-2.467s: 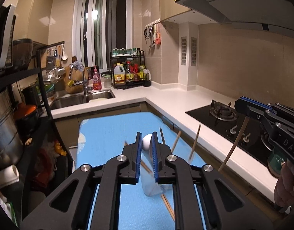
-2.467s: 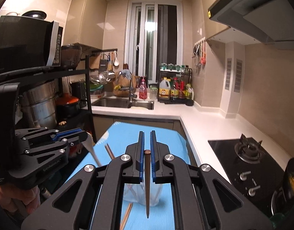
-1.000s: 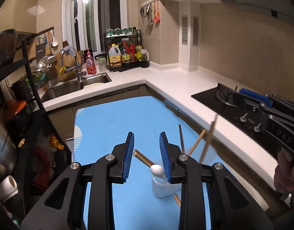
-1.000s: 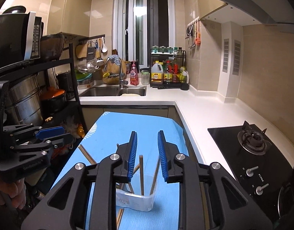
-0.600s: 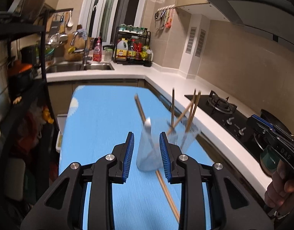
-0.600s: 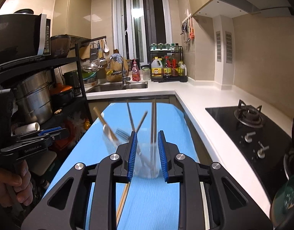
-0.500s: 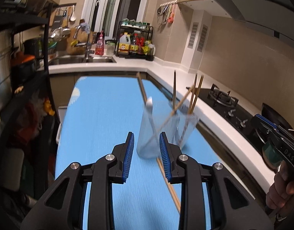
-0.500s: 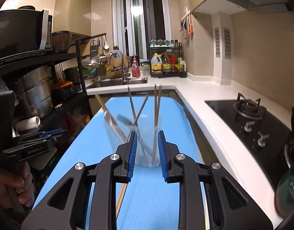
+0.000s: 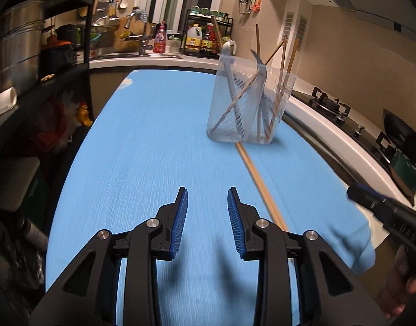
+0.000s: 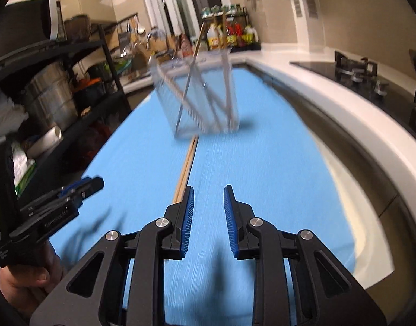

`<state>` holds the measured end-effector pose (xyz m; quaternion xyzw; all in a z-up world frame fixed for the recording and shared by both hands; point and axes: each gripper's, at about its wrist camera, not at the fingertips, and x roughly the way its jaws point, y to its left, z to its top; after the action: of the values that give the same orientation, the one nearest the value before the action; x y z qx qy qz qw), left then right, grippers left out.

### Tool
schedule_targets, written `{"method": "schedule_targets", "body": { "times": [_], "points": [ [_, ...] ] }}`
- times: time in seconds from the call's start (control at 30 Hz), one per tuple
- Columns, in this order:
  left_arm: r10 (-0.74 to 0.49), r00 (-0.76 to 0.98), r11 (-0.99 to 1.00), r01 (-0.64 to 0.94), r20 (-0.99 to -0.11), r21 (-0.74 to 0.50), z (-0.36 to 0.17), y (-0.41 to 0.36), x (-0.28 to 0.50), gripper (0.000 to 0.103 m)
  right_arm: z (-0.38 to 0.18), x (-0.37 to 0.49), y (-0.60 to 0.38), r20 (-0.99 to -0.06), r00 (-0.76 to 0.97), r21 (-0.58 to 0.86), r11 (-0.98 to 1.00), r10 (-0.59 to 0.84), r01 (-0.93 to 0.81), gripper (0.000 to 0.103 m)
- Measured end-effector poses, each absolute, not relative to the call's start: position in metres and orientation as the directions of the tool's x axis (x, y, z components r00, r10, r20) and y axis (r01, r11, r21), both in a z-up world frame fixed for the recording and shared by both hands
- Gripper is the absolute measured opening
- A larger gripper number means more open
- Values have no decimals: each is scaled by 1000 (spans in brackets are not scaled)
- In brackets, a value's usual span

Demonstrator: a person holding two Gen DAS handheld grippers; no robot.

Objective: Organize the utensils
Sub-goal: 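Move both tools back down toward the last two chopsticks, then grasp a wooden chopstick with the right tool while the left tool grasps the other chopstick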

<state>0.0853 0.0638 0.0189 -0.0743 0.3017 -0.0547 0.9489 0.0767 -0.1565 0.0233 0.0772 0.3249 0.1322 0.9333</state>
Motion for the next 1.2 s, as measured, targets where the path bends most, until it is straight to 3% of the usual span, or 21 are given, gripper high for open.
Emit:
{"method": "schedule_targets", "body": {
  "times": [0.17,0.43,0.63,0.97,1.03,1.1,1.2],
  "points": [
    [-92,816,987,-2,-571,-162,-7,60,66,31,-7,71,-138,-637,696,240,944,330,-229,24],
    [-76,826,988,-15,-558,-157,-27,57,49,31,-11,80,-119,-651,673,238,936,351,-258,24],
    [-18,844,999,-9,-536,-48,-32,45,46,33,-17,81,-106,-673,668,186,946,319,-264,24],
    [-24,846,999,0,-533,-44,-31,43,44,35,-17,80,-109,-680,680,142,959,274,-245,25],
    [-18,845,999,-2,-534,-37,-32,43,44,35,-17,80,-108,-681,682,124,960,267,-252,20],
    [-3,845,1000,-5,-535,-13,-32,40,43,35,-17,80,-110,-684,680,124,961,265,-249,7],
    [-2,843,1000,-3,-538,-8,-32,40,43,35,-16,78,-120,-680,685,139,963,261,-229,7]
  ]
}}
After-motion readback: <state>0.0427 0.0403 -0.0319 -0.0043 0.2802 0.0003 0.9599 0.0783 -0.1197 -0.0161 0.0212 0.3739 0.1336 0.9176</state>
